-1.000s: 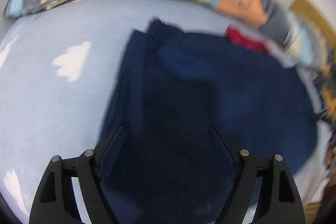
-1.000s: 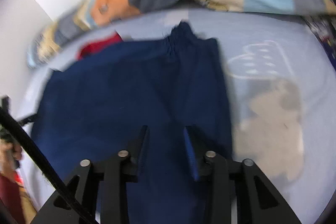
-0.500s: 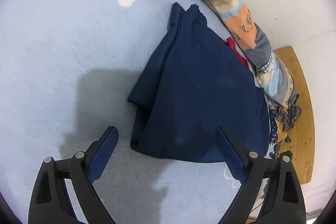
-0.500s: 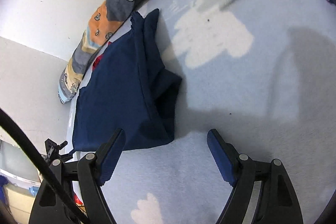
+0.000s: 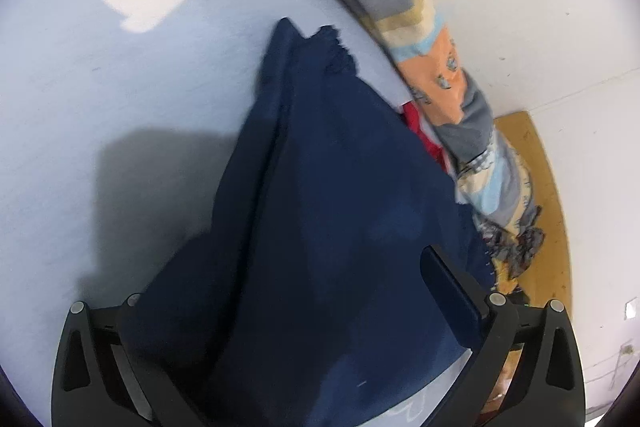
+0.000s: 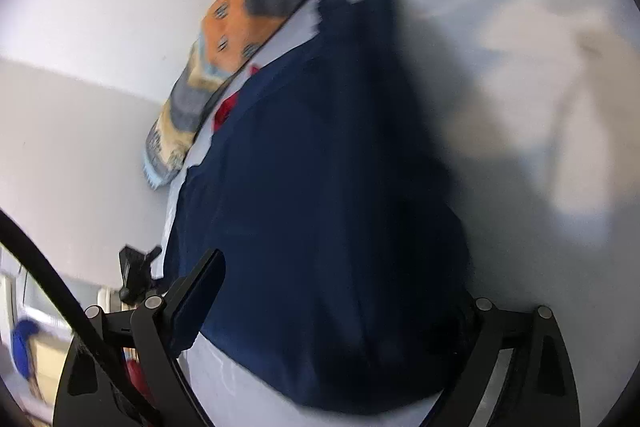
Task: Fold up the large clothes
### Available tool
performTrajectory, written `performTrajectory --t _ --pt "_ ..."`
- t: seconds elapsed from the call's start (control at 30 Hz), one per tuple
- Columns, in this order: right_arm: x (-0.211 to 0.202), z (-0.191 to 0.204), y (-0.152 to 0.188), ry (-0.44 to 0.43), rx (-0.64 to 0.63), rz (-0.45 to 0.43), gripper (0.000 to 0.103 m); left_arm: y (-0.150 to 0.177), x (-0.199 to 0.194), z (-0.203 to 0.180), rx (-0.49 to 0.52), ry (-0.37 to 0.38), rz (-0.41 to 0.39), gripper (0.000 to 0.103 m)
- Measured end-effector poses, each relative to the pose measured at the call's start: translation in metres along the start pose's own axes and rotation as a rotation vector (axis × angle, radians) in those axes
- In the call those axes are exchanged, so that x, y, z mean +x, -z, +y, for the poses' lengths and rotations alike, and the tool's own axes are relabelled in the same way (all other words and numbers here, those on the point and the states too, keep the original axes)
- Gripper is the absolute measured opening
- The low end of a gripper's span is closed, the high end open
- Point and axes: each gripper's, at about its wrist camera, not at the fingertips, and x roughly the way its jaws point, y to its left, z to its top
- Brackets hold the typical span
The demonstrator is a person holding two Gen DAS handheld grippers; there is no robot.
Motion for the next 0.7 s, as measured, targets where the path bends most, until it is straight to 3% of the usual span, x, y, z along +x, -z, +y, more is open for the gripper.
performTrajectory --t 0.03,0.07,0.1,0.13,0.17,0.23,0.33,0.4,0.57,0.7 --pt "0.01 0.004 -0.003 -0.015 -0.011 0.019 0.075 -0.001 0.004 -0.004 0.0 0.013 -0.006 0.095" --pt "0.018 0.009 -0.005 0.022 -0.032 0.027 0.063 -0.001 0.008 -0.01 0.008 0.009 -0.009 0.062" --pt "0.022 0.013 -0.005 0.078 -0.054 0.023 0.044 -0.001 0.013 -0.016 0.02 -0.006 -0.004 0.048" --pt "0.024 0.016 -0.005 0.135 -0.074 0.016 0.04 0.001 0.015 -0.024 0.055 -0.071 -0.017 0.041" --pt "0.021 0.016 -0.004 0.131 -0.071 -0.003 0.025 0.003 0.015 -0.029 0.084 -0.107 -0.023 0.028" --pt "0.009 0.013 -0.002 0.158 -0.057 -0.025 0.018 0.006 0.011 -0.03 0.107 -0.16 -0.043 0.009" --pt "0.002 0.026 0.002 0.229 -0.142 -0.046 0.015 0.009 0.003 -0.027 0.105 -0.158 -0.055 0.007" --pt "0.001 0.036 0.004 0.248 -0.181 -0.058 0.012 0.013 0.003 -0.034 0.149 -0.196 -0.065 0.007" --pt "-0.027 0.06 0.002 0.148 -0.212 -0.137 0.011 0.021 -0.02 -0.065 0.201 -0.14 -0.091 0.006" --pt "-0.043 0.089 0.015 0.15 -0.274 -0.137 0.011 0.038 -0.044 -0.087 0.24 -0.114 -0.077 0.006"
